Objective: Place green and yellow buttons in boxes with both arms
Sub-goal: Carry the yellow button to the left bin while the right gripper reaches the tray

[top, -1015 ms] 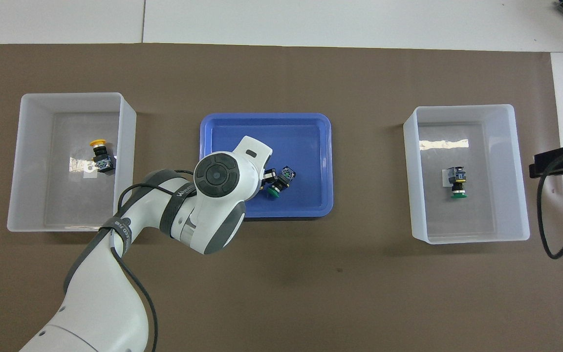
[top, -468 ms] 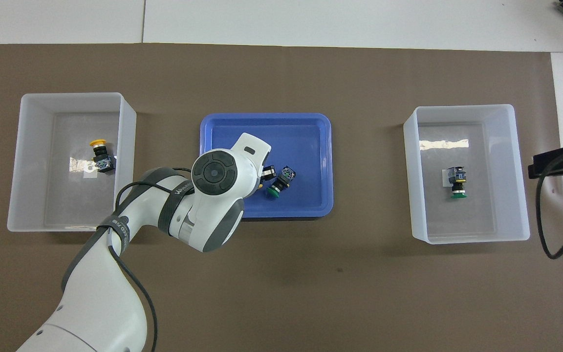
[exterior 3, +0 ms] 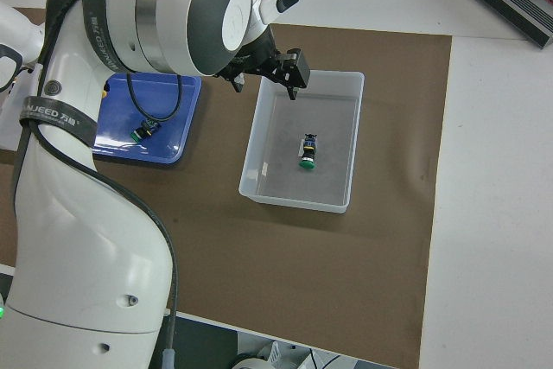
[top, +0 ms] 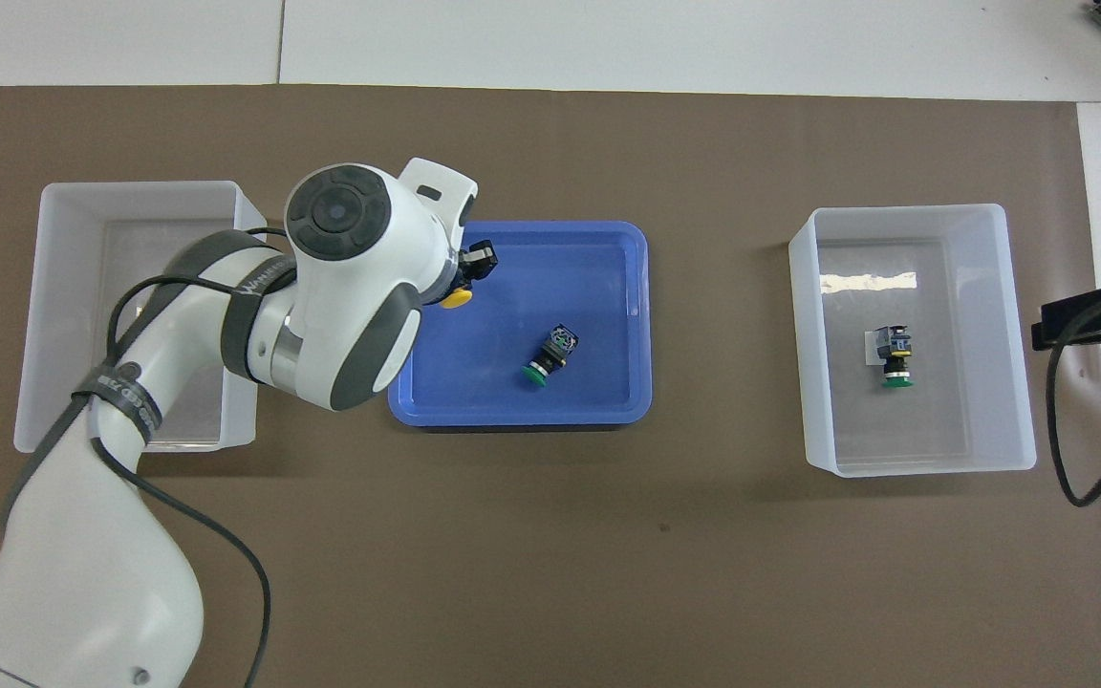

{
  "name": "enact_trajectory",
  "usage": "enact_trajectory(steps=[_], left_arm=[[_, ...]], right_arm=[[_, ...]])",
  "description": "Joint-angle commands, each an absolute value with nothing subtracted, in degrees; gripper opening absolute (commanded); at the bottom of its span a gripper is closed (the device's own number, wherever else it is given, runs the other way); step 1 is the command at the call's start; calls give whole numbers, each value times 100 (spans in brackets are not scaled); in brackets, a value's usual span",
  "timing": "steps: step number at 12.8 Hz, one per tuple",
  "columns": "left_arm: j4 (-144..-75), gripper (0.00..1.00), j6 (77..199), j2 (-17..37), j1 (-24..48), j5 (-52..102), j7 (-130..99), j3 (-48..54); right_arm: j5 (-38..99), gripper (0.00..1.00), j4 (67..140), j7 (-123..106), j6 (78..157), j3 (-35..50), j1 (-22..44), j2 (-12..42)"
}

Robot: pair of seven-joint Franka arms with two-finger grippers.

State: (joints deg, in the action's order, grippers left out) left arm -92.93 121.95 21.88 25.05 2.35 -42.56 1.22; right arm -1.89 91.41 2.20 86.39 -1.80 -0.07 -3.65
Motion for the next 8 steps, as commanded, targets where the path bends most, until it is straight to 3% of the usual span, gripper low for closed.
enact_trajectory(steps=[1, 4, 8], left_arm=[[-8449, 0, 10982, 2197, 1700, 176, -3432, 202], [-8182, 0, 10450, 2145, 811, 193, -1948, 167], [-8769, 0, 10818, 1926, -384, 202, 312, 149]], right_arm=[[-264, 100, 9281, 281, 8736, -79, -18, -466], [-203, 100, 9316, 474, 8990, -70, 333, -378], [-71, 100, 9607, 1842, 10158, -62, 1404, 226]])
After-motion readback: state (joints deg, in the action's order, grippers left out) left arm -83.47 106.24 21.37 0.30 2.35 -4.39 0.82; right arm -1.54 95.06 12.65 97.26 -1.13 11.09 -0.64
